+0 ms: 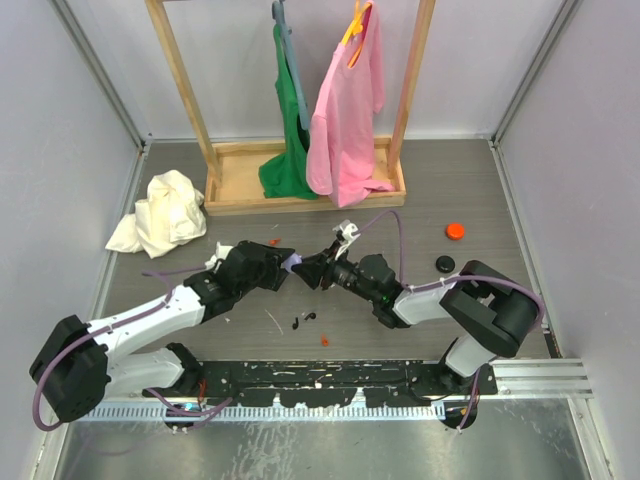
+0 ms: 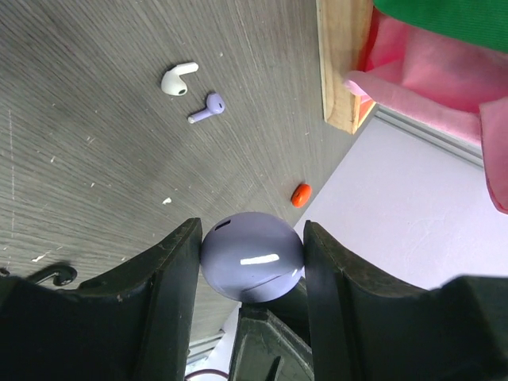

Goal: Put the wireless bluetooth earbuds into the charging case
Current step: Pick up the charging case at the center of the board.

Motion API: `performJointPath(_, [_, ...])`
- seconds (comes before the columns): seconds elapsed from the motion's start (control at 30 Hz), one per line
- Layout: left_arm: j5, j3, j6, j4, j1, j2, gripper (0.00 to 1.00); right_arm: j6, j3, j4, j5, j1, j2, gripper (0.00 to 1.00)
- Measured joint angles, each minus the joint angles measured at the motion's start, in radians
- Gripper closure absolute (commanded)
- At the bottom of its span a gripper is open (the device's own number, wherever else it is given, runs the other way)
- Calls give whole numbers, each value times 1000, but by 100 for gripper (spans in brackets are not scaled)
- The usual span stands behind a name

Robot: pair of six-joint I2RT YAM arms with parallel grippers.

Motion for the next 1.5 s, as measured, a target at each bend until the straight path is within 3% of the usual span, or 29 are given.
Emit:
performJointPath(0.27, [0, -17, -17, 40, 1, 3, 63, 5, 2, 3, 24, -2, 7, 84])
performJointPath(0.47, [2, -31, -11, 79, 2, 11, 47, -1, 2, -9, 31, -3, 3, 96])
performJointPath(0.63, [24, -44, 67, 137, 2, 12, 30, -24, 8, -72, -2, -17, -44, 97])
performJointPath(0.87, [56, -103, 301, 271, 0, -45, 18, -46, 40, -203, -144, -79, -148, 97])
performJointPath(1.13, [65, -153, 693, 280, 0, -264, 3, -144, 122, -537, -267, -174, -310, 97])
performJointPath(1.5, [198, -201, 1204, 336, 0, -476, 1, -303, 359, -1049, -369, -209, -391, 97])
